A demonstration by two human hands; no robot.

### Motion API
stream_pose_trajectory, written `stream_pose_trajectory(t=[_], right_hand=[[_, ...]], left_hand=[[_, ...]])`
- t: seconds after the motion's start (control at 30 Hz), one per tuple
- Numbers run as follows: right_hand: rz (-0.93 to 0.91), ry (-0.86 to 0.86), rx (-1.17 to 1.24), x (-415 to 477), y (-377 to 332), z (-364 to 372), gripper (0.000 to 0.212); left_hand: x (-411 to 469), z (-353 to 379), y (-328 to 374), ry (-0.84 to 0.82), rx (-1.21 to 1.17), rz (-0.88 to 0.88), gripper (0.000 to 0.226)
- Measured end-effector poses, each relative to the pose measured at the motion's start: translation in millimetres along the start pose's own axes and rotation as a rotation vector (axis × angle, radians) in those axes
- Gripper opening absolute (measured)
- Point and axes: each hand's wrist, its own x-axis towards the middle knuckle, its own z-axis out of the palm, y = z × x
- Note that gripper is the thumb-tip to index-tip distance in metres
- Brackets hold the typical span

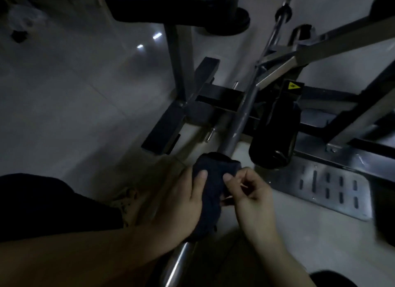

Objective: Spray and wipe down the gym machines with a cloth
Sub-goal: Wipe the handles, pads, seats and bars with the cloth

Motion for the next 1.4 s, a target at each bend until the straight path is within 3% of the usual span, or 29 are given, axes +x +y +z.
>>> stream_pose_trajectory(t=[0.03,0.1,0.17,0.27,0.37,0.47,0.6,0.77,0.9,1.03,1.17,1.4], right_hand=[[-0.026,0.058,-0.018,4,-9,1,0.019],[-0.084,0.153,-0.105,20,-25,4,0.022],[-0.144,0.215,-0.390,45,-31,4,0.024],[0.006,0.150,-0.752,74,-27,2,0.026],[0.166,0.133,-0.586,81,-13,4,0.038],[0.229,0.126,-0.425,74,-10,0,0.041],[0.239,0.122,-0.252,75,-16,-2,0.032],[0.217,0.289,-0.239,95,-16,14,0.045],[0.227,0.333,-0.258,93,-20,20,0.043],[0.245,0.325,-0.278,76,-25,26,0.023],[0.248,0.312,-0.295,63,-25,32,0.017],[0.302,0.393,-0.168,98,-34,29,0.019]], left_hand=[[14,-9,7,0.020,0.009,0.087,0.072],[53,-22,22,0.038,-0.068,0.241,0.059],[88,-18,27,-0.010,-0.111,0.294,0.044],[109,8,21,-0.209,-0.073,0.060,0.045],[115,26,19,-0.365,-0.169,-0.228,0.042],[123,26,27,-0.442,-0.285,-0.354,0.032],[145,24,37,-0.560,-0.263,-0.276,0.036],[165,28,43,-0.631,-0.219,-0.243,0.059],[165,29,36,-0.657,-0.270,-0.278,0.054],[153,23,27,-0.657,-0.294,-0.279,0.045],[143,14,23,-0.727,-0.308,-0.340,0.037],[189,27,46,-0.774,-0.258,-0.275,0.049]])
